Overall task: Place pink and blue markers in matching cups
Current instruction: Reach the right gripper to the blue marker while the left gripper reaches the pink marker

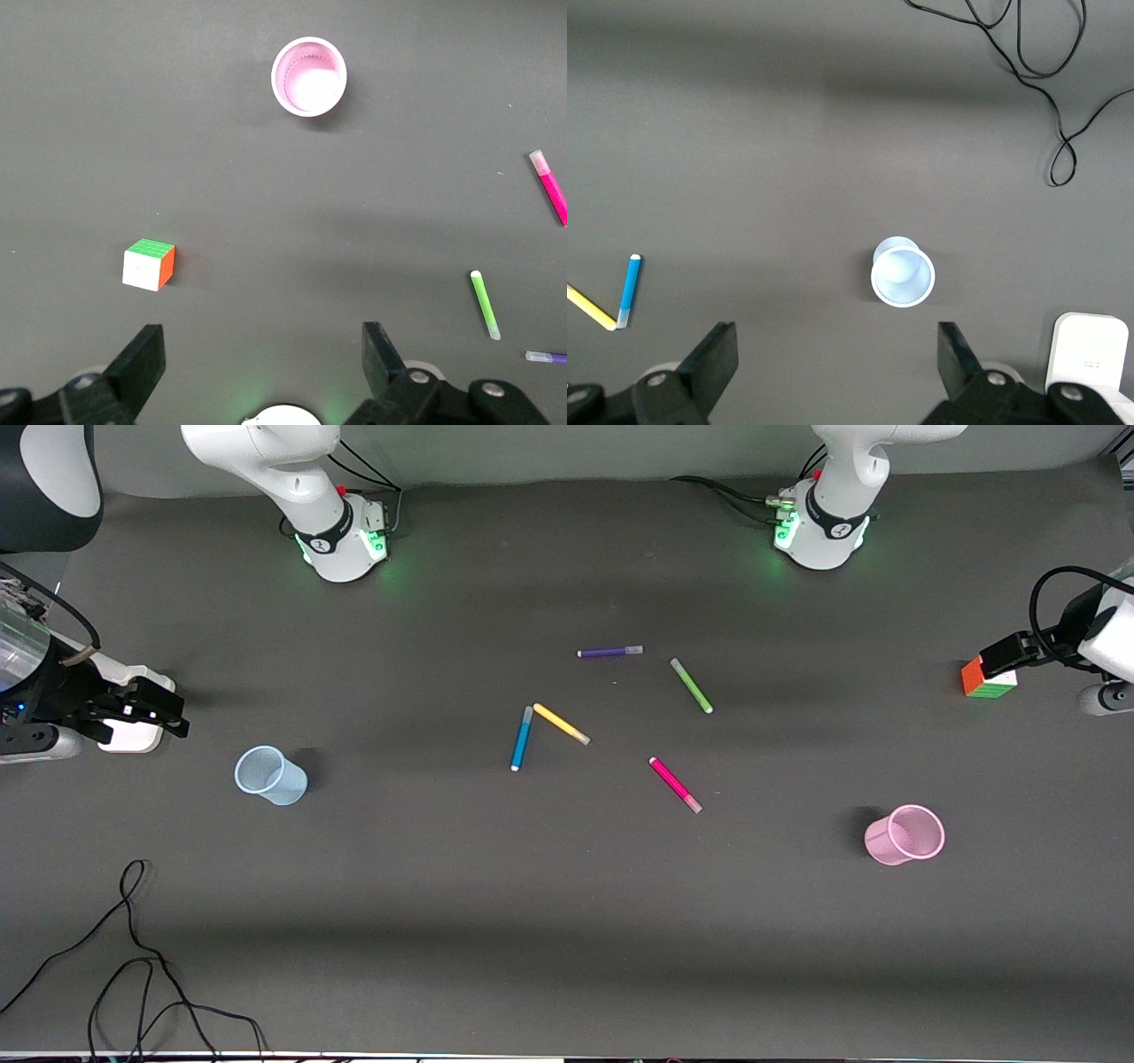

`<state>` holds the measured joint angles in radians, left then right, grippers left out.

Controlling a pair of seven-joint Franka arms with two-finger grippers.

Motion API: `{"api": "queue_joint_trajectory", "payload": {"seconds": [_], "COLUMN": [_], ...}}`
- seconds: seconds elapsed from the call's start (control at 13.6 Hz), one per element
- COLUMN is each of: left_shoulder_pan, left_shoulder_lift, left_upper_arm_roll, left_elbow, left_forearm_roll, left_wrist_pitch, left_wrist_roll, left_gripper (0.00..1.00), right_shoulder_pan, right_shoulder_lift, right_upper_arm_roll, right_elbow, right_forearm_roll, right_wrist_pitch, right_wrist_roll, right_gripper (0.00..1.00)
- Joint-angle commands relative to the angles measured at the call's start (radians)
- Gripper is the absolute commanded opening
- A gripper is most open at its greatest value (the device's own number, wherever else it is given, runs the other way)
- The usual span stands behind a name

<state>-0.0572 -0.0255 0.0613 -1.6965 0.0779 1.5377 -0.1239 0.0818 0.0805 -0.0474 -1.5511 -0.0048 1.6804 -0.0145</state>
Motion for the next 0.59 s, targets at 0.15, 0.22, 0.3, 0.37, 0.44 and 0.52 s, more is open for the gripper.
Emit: {"api": "queue_joint_trajectory", "payload": {"seconds": [0.15,0.22,0.3,0.37,0.44,0.52], "left_shoulder_pan": [0.016,0.017,0.017,0.017,0.017,0.019], "left_shoulder_lift": [0.012,0.012,0.012,0.013,0.018,0.018], "left_upper_arm_roll": [-0.034,-0.034,-0.034,-0.034,-0.034,-0.034], "left_elbow": [0.028,0.028,0.031,0.032,0.034,0.037], "left_forearm_roll": [0.002,0.0,0.0,0.0,0.0,0.0], "left_wrist_pitch": [-0.016,-0.016,-0.014,-0.014,-0.014,-0.014], "left_wrist_roll": [0.01,0.01,0.01,0.01,0.012,0.01], "left_gripper": [0.99,1.0,0.99,0.99,0.99,1.0], "right_shoulder_pan": [-0.004,0.002,0.024,0.042,0.065,0.093], "right_shoulder_lift": [0.013,0.031,0.048,0.074,0.105,0.134], "right_upper_arm_roll": [0.009,0.009,0.009,0.009,0.011,0.009], "right_elbow": [0.011,0.016,0.017,0.016,0.016,0.016], "right_forearm_roll": [0.006,0.006,0.006,0.011,0.035,0.064], "right_wrist_pitch": [-0.008,-0.005,-0.005,-0.005,-0.007,-0.008], "right_wrist_roll": [0.027,0.028,0.031,0.047,0.091,0.134], "right_gripper": [1.0,1.0,1.0,1.0,1.0,1.0]}}
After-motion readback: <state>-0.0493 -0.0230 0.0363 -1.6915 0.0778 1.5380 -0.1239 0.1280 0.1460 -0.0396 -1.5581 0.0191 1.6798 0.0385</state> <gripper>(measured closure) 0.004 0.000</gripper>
